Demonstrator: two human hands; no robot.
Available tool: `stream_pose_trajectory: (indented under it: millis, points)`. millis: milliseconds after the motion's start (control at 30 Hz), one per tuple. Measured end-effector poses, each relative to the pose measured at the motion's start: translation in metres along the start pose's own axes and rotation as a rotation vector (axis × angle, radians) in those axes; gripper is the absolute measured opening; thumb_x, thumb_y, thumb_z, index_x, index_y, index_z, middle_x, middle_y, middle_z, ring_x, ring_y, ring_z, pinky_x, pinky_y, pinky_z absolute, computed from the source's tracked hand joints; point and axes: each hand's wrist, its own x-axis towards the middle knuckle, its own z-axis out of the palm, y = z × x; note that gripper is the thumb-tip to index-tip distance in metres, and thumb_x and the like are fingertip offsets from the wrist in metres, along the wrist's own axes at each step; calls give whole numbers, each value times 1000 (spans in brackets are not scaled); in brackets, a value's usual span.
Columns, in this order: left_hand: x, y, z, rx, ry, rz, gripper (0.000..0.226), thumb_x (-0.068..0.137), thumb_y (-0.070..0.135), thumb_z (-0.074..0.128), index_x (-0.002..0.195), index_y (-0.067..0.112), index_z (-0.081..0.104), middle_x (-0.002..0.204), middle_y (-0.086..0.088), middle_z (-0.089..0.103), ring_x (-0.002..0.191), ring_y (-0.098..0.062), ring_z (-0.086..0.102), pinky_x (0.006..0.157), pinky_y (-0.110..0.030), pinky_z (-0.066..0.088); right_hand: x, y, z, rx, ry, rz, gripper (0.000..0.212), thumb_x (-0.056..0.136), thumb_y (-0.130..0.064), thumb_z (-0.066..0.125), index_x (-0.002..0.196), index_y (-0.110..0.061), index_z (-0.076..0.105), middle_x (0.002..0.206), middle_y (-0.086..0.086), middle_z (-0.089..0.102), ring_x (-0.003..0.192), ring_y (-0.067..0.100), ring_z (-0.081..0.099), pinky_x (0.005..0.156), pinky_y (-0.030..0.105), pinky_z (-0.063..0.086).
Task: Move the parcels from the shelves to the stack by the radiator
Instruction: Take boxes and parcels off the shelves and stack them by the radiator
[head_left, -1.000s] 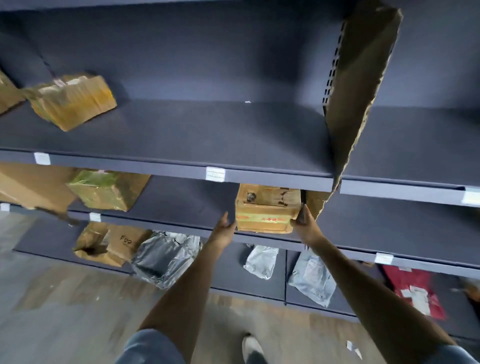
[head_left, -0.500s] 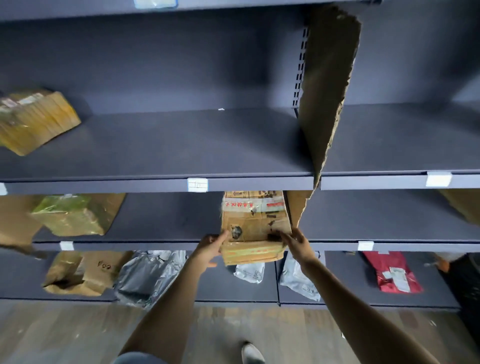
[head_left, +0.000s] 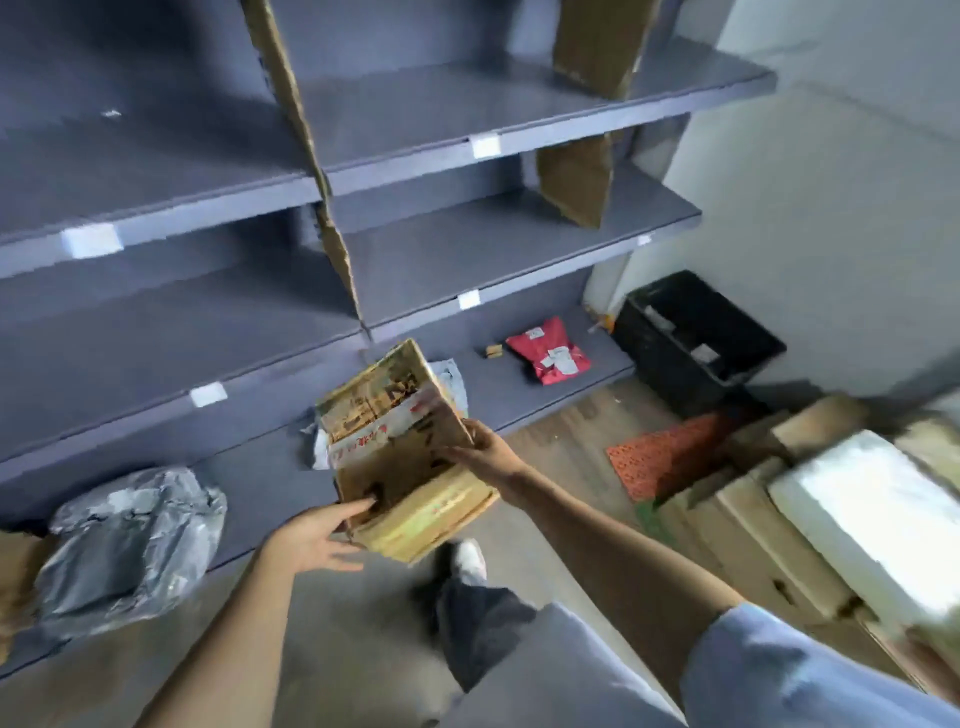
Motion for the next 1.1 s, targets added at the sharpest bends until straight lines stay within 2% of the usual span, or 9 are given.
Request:
stream_pose_trajectory:
  millis: [100, 300, 367, 500, 633, 700, 800, 900, 1100]
  points:
    - [0, 3, 66, 133, -106, -4, 47, 93, 19, 54, 139, 14, 42, 141, -10, 35, 109, -37, 50, 84, -52, 44, -34, 19, -59, 38, 184, 53, 26, 83, -15, 69, 107, -15, 57, 82, -5, 57, 69, 4, 49, 61, 10, 41]
    - [9, 36, 225, 465, -281, 41, 52, 87, 29, 64, 134, 19, 45, 146, -1, 32, 134, -32, 35, 89, -55, 46, -94, 57, -189, 208, 651, 119, 51, 70, -32, 79, 116, -20, 60, 99, -1, 68, 88, 14, 63, 80, 29, 52]
    - [8, 40, 292, 597, -313, 91, 52, 87, 28, 64, 133, 15, 45, 139, 0, 35, 123, -27, 40, 86, -53, 46, -117, 79, -236, 313, 793, 142, 53, 67, -30, 81, 115, -21, 61, 109, 5, 69, 95, 19, 65, 80, 33, 56]
    - [17, 34, 435, 825, -456, 171, 54, 89, 27, 61, 138, 19, 39, 137, -4, 49, 111, -24, 50, 83, -40, 44, -173, 125, -336, 595, 985, 224, 44, 76, -15, 73, 117, -15, 56, 101, 7, 65, 76, 22, 59, 49, 23, 43]
    - [24, 15, 595, 979, -576, 201, 52, 87, 27, 62, 136, 29, 43, 134, -3, 53, 122, -24, 48, 103, -47, 41, -221, 188, -453, 757, 1151, 275, 43, 80, -7, 69, 120, -7, 54, 102, 11, 64, 77, 23, 60, 55, 29, 48]
    - [23, 0, 678, 1024, -614, 189, 53, 89, 27, 60, 138, 30, 41, 127, -1, 55, 117, -22, 50, 99, -41, 42, -244, 216, -514, 815, 1221, 306, 38, 81, -4, 67, 116, -6, 55, 92, 7, 63, 79, 25, 60, 62, 33, 50]
    - [14, -25, 800, 1091, -674, 189, 55, 93, 33, 54, 143, 32, 32, 135, -2, 49, 121, -22, 47, 103, -44, 40, -282, 258, -604, 930, 1361, 395, 31, 81, 1, 66, 108, -7, 53, 80, 5, 60, 71, 25, 57, 61, 36, 48]
    - [5, -46, 899, 1107, -742, 196, 58, 96, 39, 47, 147, 28, 24, 150, -1, 36, 137, -23, 35, 113, -43, 29, -320, 290, -680, 1089, 1465, 480, 44, 82, -1, 65, 123, 1, 50, 80, 10, 59, 61, 25, 54, 56, 37, 47]
    - [39, -71, 1005, 1312, -643, 218, 51, 100, 35, 39, 148, 32, 21, 155, -2, 25, 140, -24, 30, 108, -43, 32, -343, 347, -810, 1403, 1731, 431, 39, 73, 2, 67, 111, -3, 57, 105, 16, 62, 83, 27, 62, 75, 51, 56]
